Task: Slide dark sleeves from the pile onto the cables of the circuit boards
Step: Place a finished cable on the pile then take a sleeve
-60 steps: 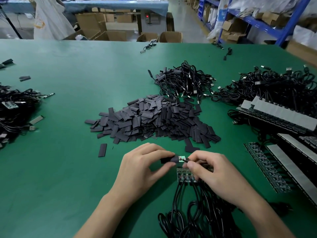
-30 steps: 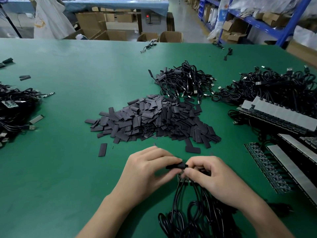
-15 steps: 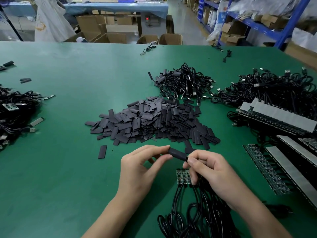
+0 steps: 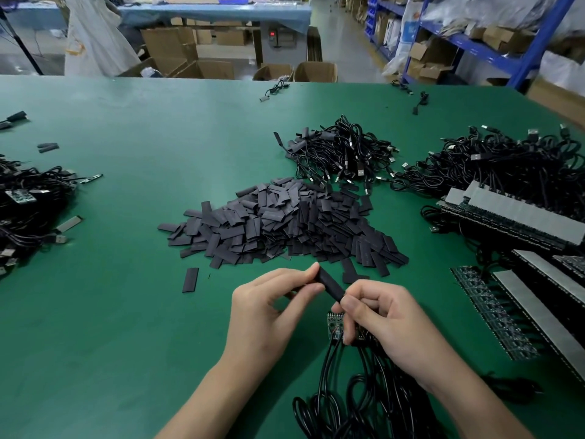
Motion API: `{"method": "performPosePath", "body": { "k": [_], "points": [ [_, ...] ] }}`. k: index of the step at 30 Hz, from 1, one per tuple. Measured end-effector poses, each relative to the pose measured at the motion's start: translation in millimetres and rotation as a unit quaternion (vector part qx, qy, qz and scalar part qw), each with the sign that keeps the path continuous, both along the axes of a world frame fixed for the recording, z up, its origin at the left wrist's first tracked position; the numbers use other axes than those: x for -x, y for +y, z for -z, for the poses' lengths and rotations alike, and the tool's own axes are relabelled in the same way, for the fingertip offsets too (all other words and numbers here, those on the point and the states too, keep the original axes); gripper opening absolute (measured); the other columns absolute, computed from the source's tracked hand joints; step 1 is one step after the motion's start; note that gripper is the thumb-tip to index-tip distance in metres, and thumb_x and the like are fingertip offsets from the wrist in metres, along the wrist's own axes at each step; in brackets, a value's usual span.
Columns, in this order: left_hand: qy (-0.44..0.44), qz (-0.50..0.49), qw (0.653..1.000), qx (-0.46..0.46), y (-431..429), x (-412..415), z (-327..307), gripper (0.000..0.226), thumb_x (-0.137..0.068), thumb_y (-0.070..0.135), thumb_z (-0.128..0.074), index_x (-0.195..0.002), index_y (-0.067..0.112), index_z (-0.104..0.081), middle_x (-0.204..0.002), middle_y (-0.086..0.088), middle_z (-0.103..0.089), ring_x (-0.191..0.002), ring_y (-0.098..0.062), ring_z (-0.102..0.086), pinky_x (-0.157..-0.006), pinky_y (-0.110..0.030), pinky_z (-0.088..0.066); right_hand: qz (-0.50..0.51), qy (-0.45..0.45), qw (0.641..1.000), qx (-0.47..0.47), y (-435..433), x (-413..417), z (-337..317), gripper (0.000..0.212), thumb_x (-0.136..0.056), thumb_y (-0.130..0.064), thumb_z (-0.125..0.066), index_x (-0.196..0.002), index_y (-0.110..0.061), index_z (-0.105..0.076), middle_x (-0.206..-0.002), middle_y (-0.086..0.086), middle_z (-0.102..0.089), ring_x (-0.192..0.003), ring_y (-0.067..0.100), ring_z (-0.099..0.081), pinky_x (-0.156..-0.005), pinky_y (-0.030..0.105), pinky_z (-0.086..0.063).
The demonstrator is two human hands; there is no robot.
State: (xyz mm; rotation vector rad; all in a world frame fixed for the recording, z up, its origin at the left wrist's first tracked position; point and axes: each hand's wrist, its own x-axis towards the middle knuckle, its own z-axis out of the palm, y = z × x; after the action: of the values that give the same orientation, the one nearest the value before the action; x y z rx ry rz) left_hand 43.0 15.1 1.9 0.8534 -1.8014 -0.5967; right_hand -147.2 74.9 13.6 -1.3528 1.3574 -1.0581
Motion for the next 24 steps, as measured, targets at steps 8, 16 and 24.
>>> {"method": "performPosePath", "body": {
  "k": [8,16,24],
  "points": [
    [0.234,0.08,0.924,-0.29,0,2,-6,0.013,-0.078,0.017,-0.077,-0.09,0.013,-0.08,-0.08,-0.011,-0.078,-0.073,-0.017,-0.075,-0.072,-0.021,-0.056,0.015,0.103,0.994,0.019,1,2,-1,0.019,-0.091,-0.056,-0.063,-0.088,-0.041,-0.074,-0.088,-0.009,-0.078,-0.091,0.012,-0.072,-0.088,0.043,-0.056],
    [0.373,0.038,0.86,-0.345,-14,-9,-4,0.018,-0.075,0.026,-0.078,-0.09,0.019,-0.082,-0.084,-0.009,-0.077,-0.076,-0.015,-0.073,-0.075,-0.025,-0.059,-0.01,0.272,0.96,0.071,5,19,-8,0.009,-0.087,-0.045,-0.07,-0.08,-0.04,-0.068,-0.099,-0.021,-0.066,-0.107,0.007,-0.059,-0.088,0.015,-0.041],
    [0.022,0.031,0.965,-0.258,-8,-6,3,0.033,-0.09,0.038,-0.076,-0.12,0.028,-0.066,-0.104,0.011,-0.075,-0.098,-0.007,-0.069,-0.085,-0.024,-0.055,0.113,0.17,0.977,0.063,-5,20,-22,0.014,-0.097,-0.031,-0.066,-0.084,-0.033,-0.071,-0.077,-0.011,-0.075,-0.068,0.003,-0.071,-0.069,0.019,-0.056]
  ]
}}
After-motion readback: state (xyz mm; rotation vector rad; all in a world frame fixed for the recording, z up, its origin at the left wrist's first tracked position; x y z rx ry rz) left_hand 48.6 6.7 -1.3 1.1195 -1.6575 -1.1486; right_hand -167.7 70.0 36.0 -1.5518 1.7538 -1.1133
